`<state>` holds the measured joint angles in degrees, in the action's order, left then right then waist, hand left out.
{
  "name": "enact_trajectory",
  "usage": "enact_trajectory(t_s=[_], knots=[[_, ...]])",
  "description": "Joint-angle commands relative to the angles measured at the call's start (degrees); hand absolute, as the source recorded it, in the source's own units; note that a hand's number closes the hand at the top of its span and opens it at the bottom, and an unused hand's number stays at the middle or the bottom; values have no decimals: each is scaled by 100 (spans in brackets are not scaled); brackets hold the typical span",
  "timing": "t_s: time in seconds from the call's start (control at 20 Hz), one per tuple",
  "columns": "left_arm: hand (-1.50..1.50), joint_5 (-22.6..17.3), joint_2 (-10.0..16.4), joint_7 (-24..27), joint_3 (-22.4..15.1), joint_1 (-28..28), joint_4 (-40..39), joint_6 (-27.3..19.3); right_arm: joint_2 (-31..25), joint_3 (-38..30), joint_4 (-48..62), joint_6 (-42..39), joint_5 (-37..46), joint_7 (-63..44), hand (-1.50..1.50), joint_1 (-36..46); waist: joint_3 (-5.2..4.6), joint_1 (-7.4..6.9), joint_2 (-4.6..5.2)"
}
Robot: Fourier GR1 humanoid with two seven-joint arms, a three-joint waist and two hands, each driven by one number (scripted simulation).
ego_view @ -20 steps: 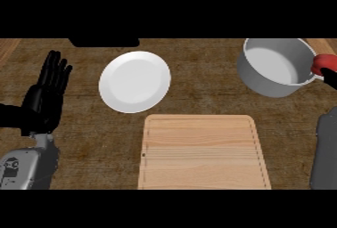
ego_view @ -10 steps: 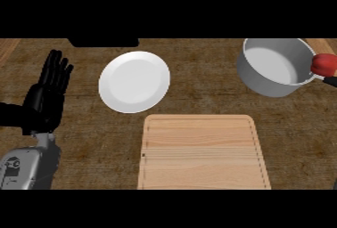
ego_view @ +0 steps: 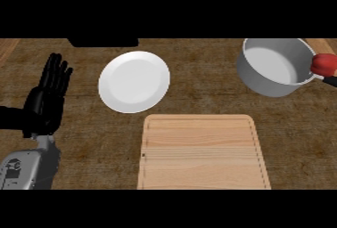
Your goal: Pick the bell pepper from the cutting board and place it in the pot
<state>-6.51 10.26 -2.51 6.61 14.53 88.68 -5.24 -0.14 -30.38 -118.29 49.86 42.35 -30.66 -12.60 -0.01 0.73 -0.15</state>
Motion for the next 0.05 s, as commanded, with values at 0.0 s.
enact_trajectory(t_s=[0.0], knots=[[0,37,-13,66,-6,-73,41,45,14,49,-351,194,-614,161,-150,-894,2,-18,4]])
